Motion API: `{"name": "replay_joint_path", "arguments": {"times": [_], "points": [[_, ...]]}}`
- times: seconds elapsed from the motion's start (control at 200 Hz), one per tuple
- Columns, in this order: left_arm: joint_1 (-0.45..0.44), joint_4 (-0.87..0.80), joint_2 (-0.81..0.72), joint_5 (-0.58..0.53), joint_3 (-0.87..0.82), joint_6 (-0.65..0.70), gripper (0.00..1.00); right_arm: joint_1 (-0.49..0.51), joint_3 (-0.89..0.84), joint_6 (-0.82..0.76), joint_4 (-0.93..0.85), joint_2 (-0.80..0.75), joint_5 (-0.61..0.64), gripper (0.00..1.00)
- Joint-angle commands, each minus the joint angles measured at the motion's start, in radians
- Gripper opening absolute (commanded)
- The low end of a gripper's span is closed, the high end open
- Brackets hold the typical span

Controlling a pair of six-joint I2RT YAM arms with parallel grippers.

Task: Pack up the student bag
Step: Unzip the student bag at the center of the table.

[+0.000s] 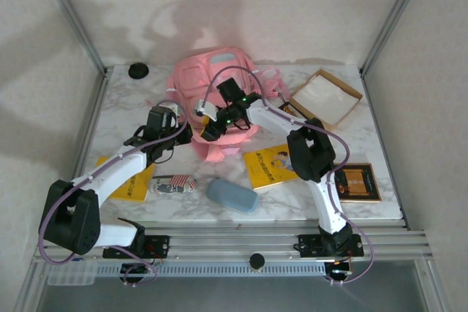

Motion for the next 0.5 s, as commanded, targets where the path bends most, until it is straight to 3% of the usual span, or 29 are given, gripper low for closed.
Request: {"name": "replay_joint_path", "arguments": {"times": [0.0, 0.04, 0.105, 0.22, 0.496], "points": [[0.006, 0.009, -0.032, -0.004, 0.029, 0.019, 0.00, 0.021, 0.065, -0.035, -0.039, 0.042, -0.006, 0.41], [0.006, 0.003, -0.032, -0.015, 0.031, 0.020, 0.00, 0.021, 0.074, -0.039, -0.045, 0.047, 0.000, 0.34], [0.007, -0.010, -0.033, -0.041, 0.034, 0.019, 0.00, 0.024, 0.094, -0.057, -0.069, 0.048, 0.038, 0.15], [0.011, -0.027, -0.034, -0.081, 0.034, 0.014, 0.00, 0.025, 0.071, -0.089, -0.052, 0.007, 0.096, 0.00], [0.070, -0.131, -0.015, -0.262, 0.028, -0.052, 0.00, 0.019, 0.018, -0.135, -0.024, -0.139, 0.097, 0.00]]}}
